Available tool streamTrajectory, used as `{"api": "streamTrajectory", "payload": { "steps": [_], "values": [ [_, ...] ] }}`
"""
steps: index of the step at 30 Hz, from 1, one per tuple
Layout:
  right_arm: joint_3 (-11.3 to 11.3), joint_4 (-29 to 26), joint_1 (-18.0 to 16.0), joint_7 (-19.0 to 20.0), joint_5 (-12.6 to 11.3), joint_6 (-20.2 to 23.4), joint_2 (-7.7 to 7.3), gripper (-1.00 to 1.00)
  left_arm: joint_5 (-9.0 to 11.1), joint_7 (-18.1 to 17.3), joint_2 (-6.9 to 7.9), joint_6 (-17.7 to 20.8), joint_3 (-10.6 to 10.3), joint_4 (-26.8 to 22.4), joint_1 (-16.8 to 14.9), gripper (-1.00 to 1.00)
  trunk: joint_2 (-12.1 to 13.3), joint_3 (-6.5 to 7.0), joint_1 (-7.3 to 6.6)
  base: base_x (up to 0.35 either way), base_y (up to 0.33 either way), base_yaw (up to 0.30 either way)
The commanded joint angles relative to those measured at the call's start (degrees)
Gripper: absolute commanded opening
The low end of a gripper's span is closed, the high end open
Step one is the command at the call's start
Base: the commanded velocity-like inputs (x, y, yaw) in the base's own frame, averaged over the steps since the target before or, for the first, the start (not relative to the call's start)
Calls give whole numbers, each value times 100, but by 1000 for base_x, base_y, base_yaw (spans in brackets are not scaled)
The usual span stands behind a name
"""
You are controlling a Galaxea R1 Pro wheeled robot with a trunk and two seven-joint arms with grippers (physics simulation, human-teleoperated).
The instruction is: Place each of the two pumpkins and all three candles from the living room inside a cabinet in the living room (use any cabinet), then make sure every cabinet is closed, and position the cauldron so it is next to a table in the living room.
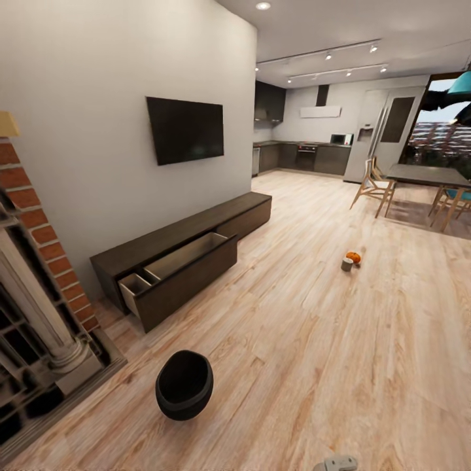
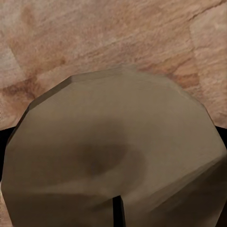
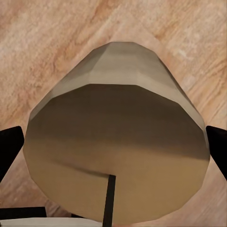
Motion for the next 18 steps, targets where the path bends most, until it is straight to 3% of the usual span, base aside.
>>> {"api": "streamTrajectory", "payload": {
  "steps": [1,9,18],
  "values": [
    [2,-1,0,1,1,0,-2,-100,0,-2,0,0,-1,0,0,-100,0,-9,0,0,0,-53],
    [-4,0,0,1,0,0,-7,-100,3,-2,10,0,4,4,1,-100,0,-81,0,0,0,-106],
    [-6,0,-1,1,0,3,1,-100,0,-2,20,-28,-1,3,1,-100,0,-144,0,0,0,-193]
  ]
}}
